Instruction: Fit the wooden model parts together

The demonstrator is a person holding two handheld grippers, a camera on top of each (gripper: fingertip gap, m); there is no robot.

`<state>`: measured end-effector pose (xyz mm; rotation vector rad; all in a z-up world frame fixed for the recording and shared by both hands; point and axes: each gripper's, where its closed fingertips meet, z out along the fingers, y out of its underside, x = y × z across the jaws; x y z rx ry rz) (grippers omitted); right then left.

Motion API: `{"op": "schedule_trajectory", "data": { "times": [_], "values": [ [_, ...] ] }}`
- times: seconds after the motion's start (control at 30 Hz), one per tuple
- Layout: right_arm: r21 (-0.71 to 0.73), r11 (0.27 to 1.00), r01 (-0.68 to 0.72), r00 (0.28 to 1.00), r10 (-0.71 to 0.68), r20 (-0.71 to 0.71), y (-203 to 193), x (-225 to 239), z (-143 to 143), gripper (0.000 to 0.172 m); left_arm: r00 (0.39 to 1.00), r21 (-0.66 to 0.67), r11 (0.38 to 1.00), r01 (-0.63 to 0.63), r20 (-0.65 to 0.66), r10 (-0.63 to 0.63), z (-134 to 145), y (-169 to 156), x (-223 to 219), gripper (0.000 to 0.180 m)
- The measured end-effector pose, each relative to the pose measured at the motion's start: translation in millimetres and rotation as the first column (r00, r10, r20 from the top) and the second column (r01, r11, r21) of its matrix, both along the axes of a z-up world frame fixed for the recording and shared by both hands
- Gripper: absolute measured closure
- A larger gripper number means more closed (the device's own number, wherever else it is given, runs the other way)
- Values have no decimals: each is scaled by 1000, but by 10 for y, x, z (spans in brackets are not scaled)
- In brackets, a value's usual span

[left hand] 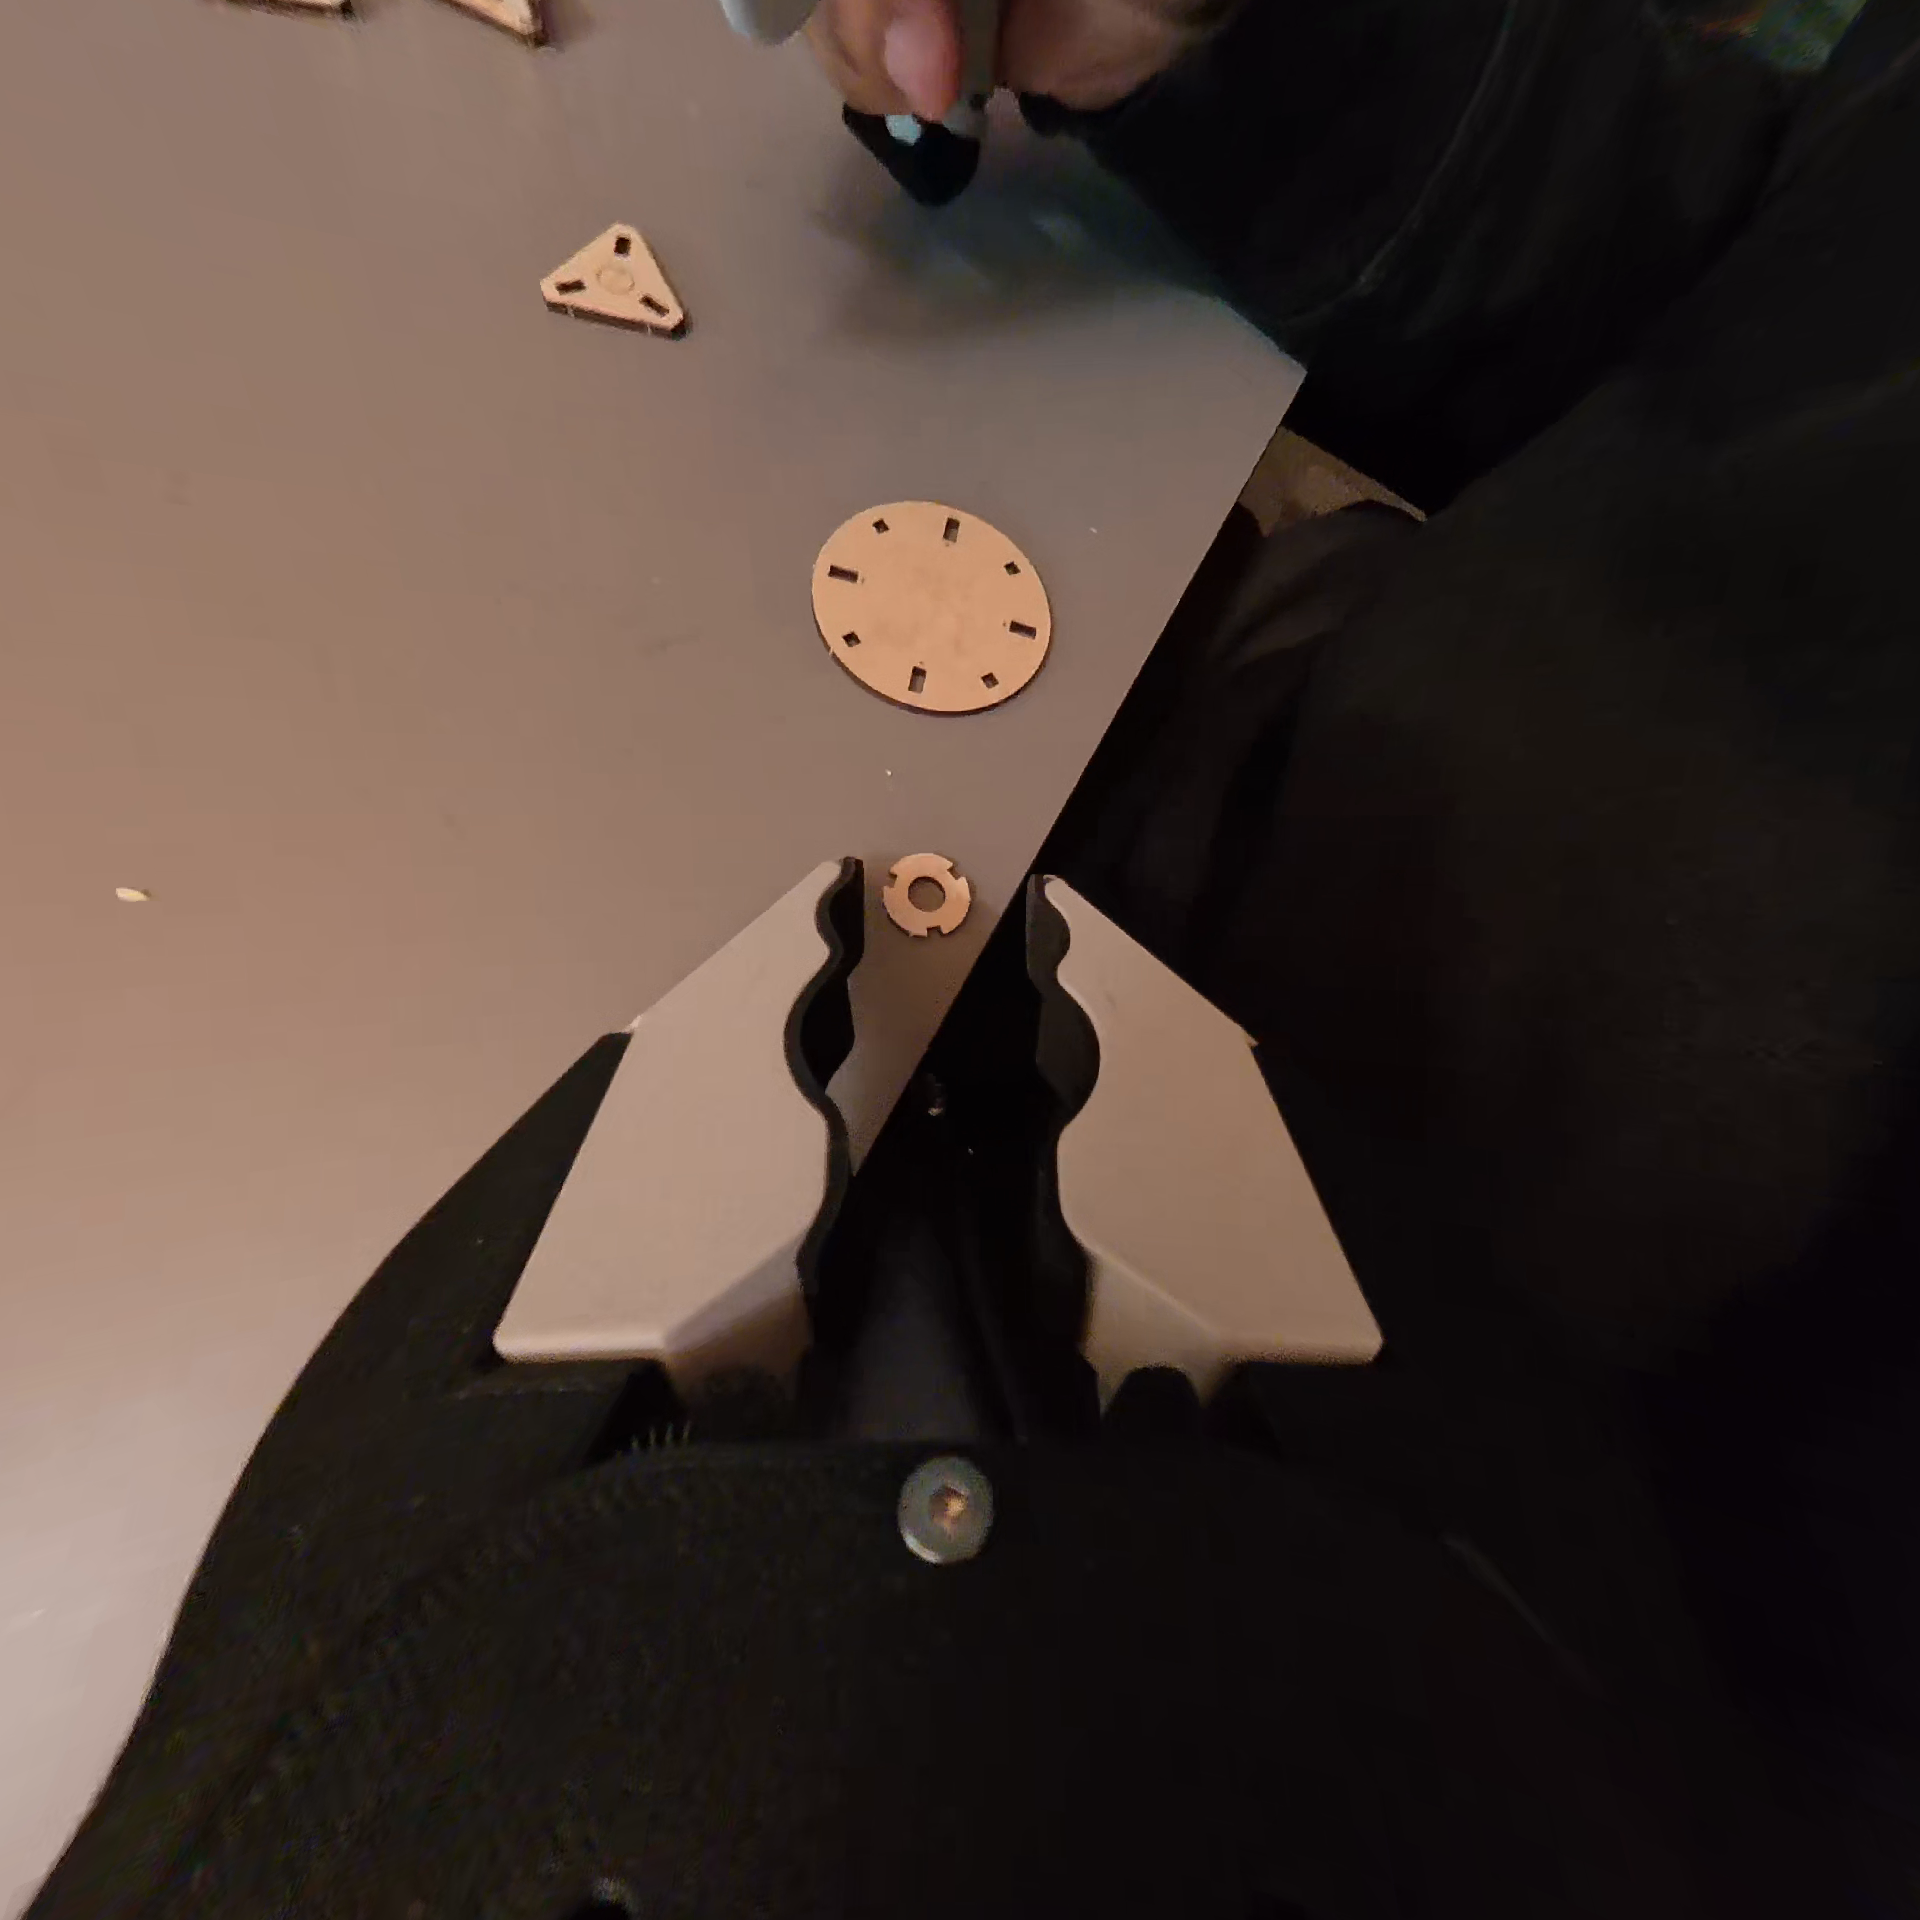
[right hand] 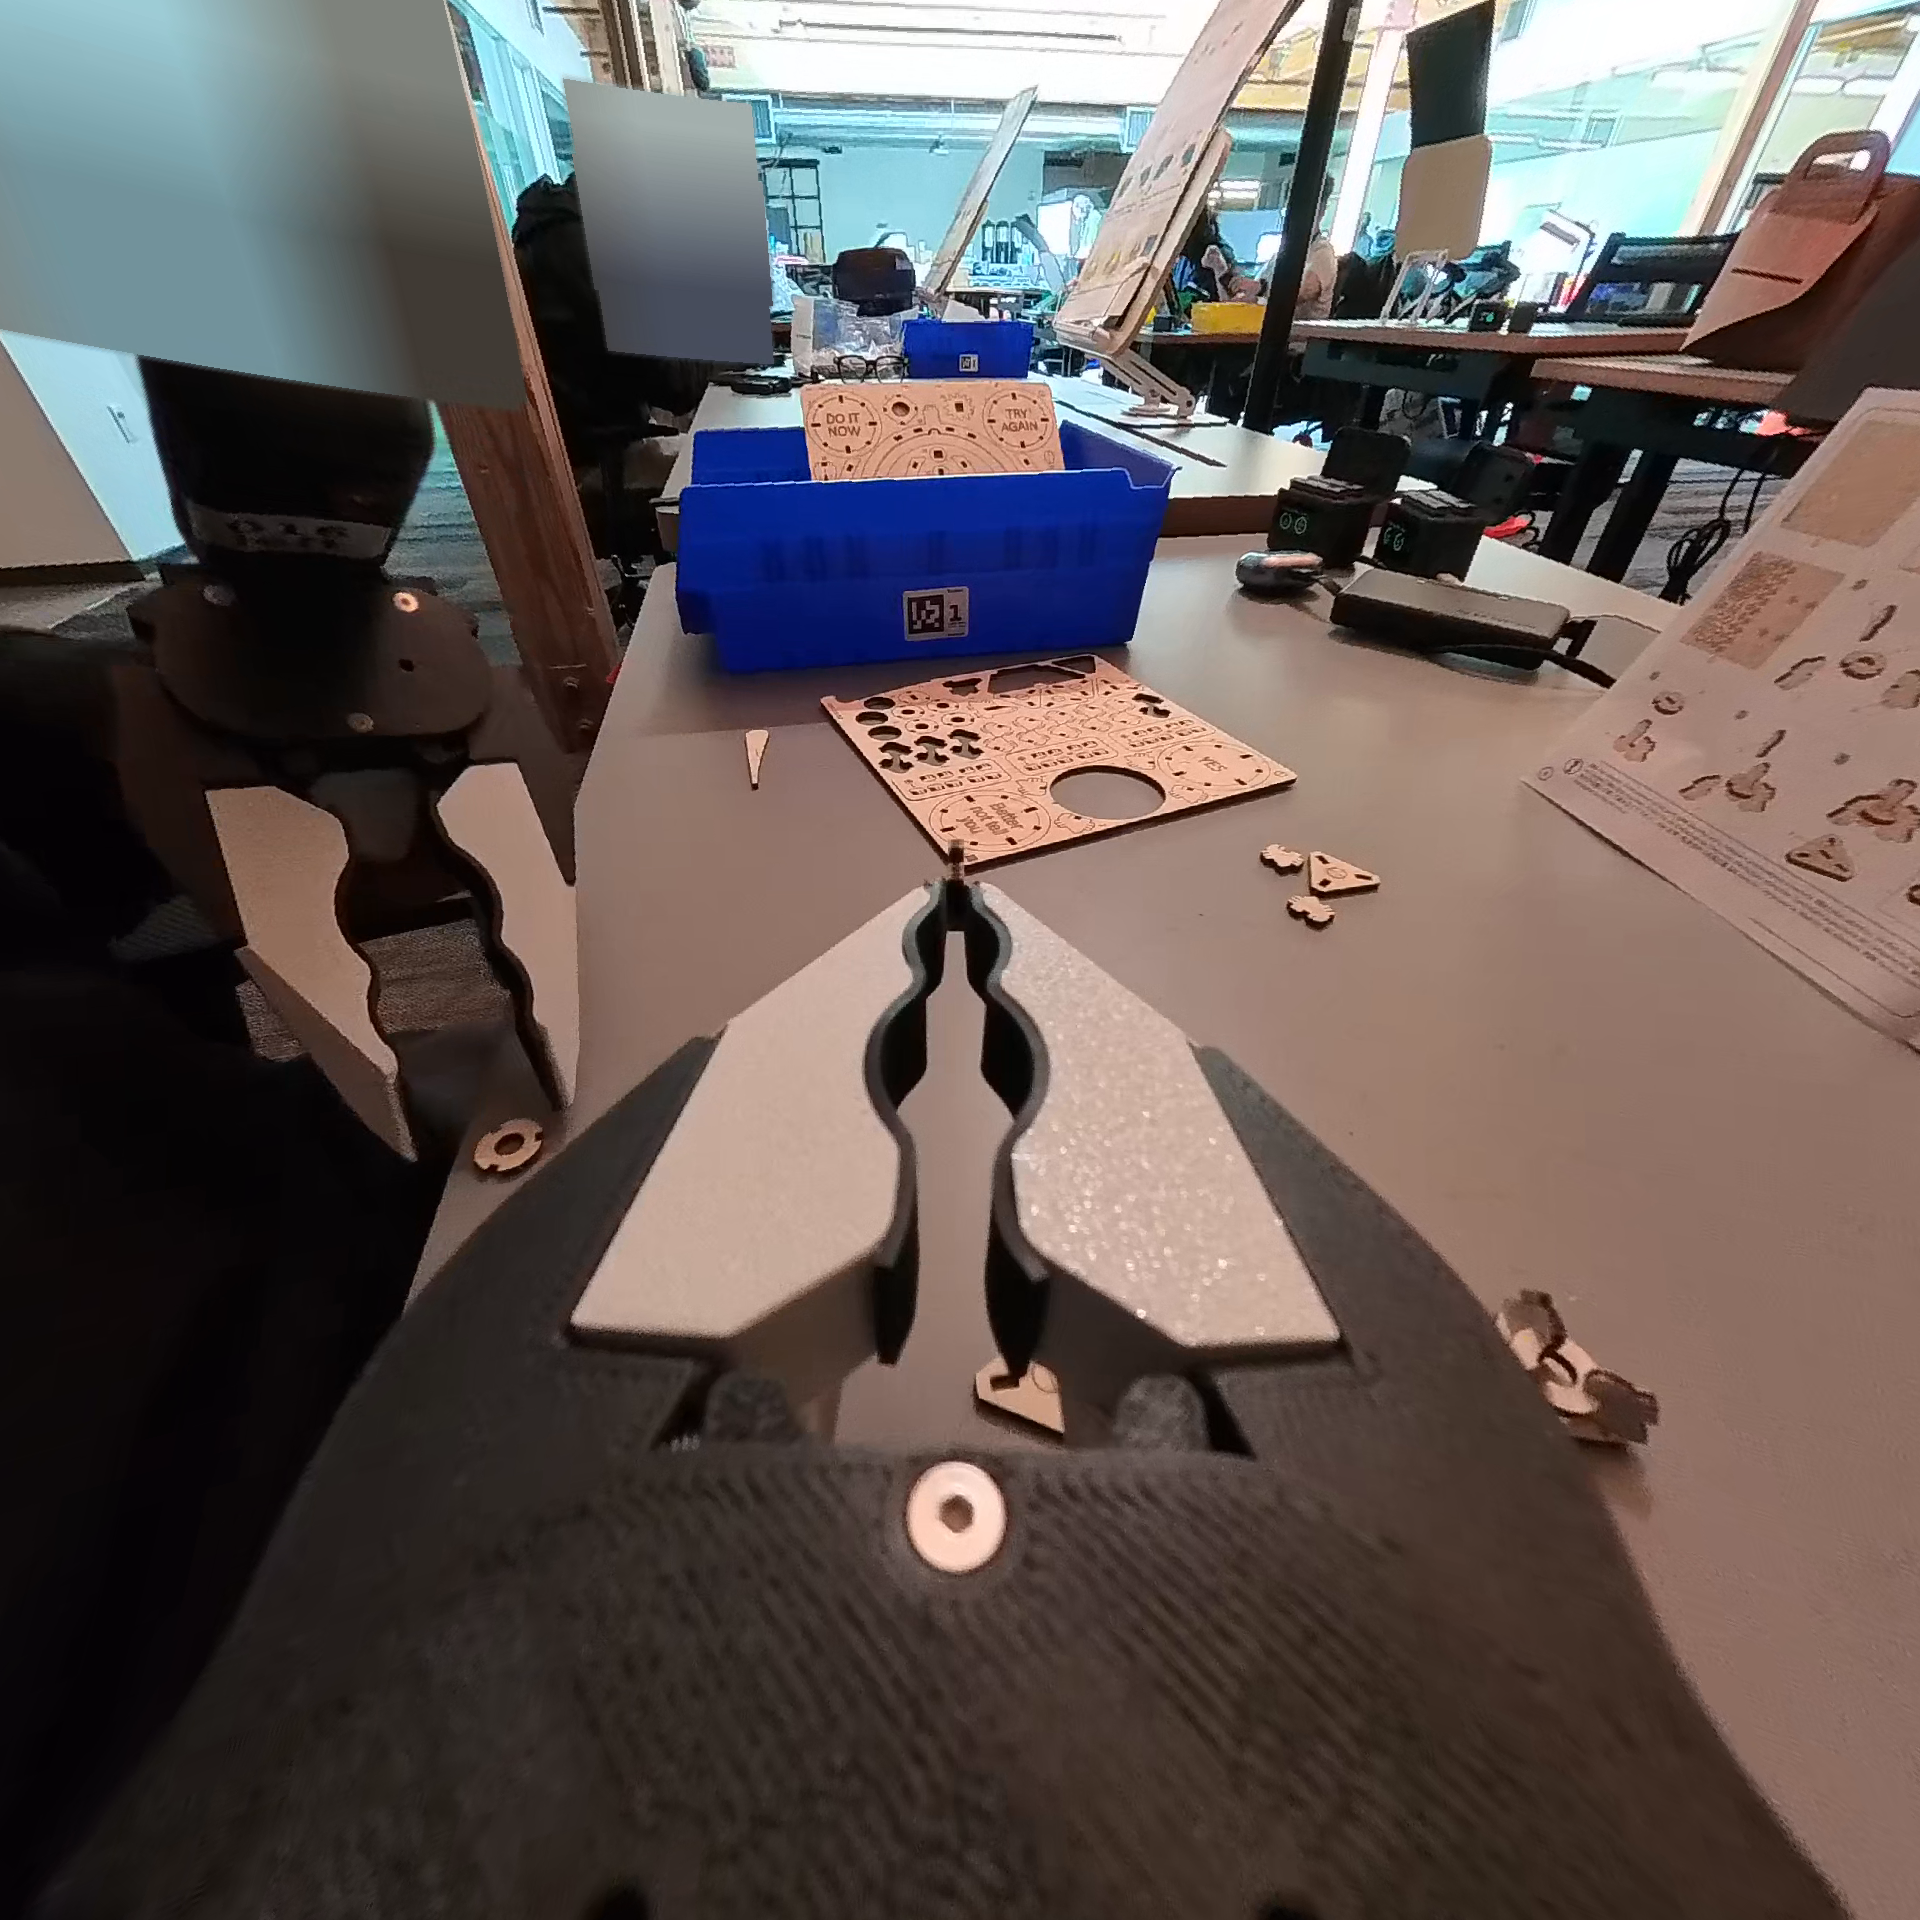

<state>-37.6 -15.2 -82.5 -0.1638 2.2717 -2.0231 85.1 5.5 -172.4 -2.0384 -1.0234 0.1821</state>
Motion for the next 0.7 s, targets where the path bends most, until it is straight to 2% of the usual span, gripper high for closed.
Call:
{"op": "schedule_trajectory", "data": {
  "times": [0.43, 0.7],
  "values": [
    [-1, 1000, -7, 1000, 7, -21, -8, 35, -6, 171, 999, -39, 999, 34, 4, -34, -72, 19, 87, 165],
    [-1, 1000, -6, 1000, 6, -24, -10, 38, -6, 171, 999, -62, 998, 21, -37, -24, -80, 5, 66, 160]
  ]
}}
